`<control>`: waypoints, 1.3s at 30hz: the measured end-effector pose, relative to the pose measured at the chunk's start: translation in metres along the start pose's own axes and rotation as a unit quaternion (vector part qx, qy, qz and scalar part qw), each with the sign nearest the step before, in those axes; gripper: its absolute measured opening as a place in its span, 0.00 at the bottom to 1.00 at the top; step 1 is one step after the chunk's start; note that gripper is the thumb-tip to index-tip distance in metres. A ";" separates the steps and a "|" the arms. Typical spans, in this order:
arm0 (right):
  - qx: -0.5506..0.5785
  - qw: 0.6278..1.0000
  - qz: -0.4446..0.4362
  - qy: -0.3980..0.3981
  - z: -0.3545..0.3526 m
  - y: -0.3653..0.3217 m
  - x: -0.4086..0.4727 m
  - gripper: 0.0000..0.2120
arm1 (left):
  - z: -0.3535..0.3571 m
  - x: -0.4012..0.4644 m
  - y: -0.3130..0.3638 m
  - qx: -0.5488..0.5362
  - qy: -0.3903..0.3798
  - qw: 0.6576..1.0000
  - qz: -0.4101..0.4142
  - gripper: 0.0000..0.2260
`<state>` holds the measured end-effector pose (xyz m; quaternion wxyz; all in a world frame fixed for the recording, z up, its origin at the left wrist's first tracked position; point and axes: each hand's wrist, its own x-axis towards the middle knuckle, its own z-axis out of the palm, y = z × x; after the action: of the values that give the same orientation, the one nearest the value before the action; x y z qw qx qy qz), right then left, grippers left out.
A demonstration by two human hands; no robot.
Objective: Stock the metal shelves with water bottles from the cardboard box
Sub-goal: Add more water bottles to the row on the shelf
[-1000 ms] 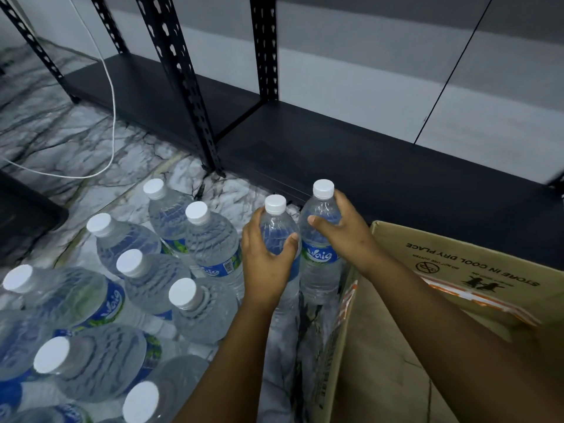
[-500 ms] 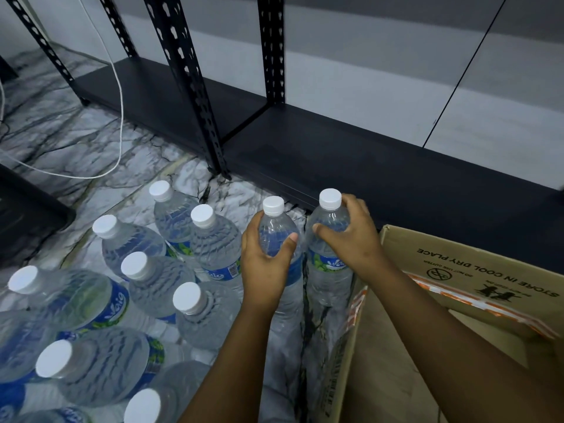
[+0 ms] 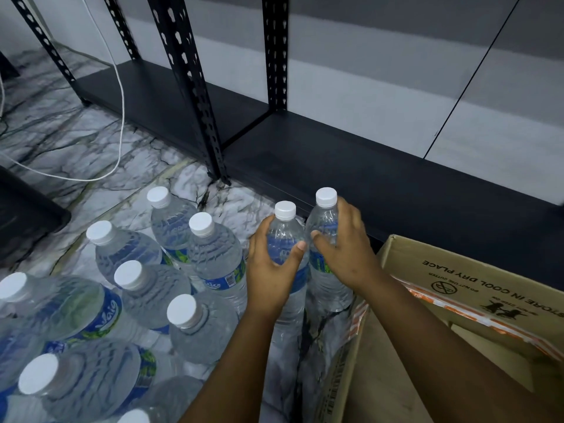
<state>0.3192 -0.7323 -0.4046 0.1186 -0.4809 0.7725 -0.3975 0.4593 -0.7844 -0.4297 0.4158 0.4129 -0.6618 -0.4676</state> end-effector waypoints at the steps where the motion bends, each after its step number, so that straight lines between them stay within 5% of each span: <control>1: -0.006 1.000 0.001 -0.006 0.000 0.000 0.002 0.37 | -0.001 0.001 0.000 0.000 0.004 1.000 -0.003 0.30; 15: -0.014 0.999 0.040 0.031 -0.001 0.007 0.020 0.48 | 0.000 0.000 -0.003 0.037 0.030 0.999 0.007 0.33; 20: -0.016 0.999 0.030 0.038 0.005 0.009 0.029 0.43 | 0.003 0.000 -0.002 0.054 -0.021 0.998 0.035 0.37; 31: 0.047 0.998 0.035 0.035 0.004 0.009 0.033 0.41 | 0.000 0.003 -0.003 0.067 0.042 0.997 0.007 0.34; 39: 0.060 0.996 0.036 0.052 -0.002 -0.006 0.018 0.36 | -0.001 0.002 0.008 0.077 0.014 0.997 0.004 0.33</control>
<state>0.3127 -0.7473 -0.3954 0.1211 -0.4236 0.7691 -0.4630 0.4585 -0.7847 -0.4219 0.3939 0.4475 -0.6915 -0.4080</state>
